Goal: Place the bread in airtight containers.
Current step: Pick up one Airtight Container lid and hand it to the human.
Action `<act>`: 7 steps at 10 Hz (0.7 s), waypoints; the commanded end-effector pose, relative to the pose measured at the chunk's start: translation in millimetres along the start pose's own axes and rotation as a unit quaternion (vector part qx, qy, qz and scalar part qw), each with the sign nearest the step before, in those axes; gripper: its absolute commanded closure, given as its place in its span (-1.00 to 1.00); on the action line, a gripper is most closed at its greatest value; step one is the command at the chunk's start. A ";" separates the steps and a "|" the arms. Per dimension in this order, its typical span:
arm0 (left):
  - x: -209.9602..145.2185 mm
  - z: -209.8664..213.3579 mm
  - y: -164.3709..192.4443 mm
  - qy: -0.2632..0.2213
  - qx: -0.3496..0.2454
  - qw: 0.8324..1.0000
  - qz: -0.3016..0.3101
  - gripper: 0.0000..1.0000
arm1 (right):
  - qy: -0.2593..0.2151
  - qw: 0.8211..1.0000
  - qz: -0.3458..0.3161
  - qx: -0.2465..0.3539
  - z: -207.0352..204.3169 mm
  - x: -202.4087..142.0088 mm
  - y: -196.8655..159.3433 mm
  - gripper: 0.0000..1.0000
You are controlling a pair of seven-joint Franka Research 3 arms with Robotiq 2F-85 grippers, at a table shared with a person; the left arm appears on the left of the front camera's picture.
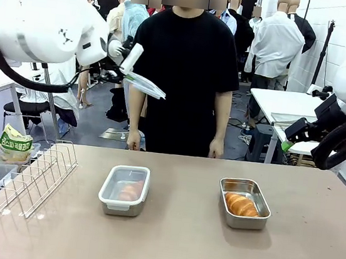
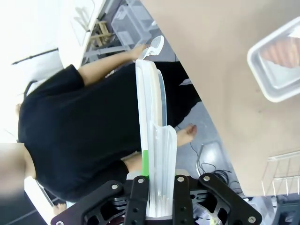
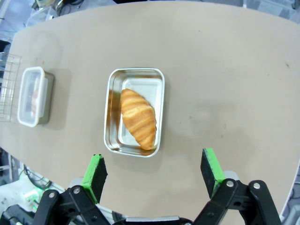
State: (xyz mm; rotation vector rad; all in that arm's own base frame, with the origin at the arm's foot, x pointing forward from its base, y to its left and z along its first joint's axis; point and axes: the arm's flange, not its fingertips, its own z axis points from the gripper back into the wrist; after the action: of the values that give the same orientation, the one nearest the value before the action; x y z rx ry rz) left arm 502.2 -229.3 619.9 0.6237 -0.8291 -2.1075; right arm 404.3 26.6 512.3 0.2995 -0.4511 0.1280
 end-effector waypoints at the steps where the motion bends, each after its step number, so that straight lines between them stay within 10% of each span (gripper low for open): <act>1: -1.3 -6.3 10.6 -0.006 0.001 1.000 -0.027 1.00 | 0.000 1.000 0.000 0.001 -1.2 0.1 0.0 -1.00; 7: 11.9 -9.8 7.4 -0.008 0.000 1.000 -0.016 1.00 | 0.000 1.000 0.000 0.001 -1.2 0.1 0.0 -1.00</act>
State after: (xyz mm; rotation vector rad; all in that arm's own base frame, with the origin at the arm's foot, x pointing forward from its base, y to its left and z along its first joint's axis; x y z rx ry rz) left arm 500.8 -241.2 616.0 0.6267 -0.8280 -2.1389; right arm 404.3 26.4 512.2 0.2995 -0.4509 0.1275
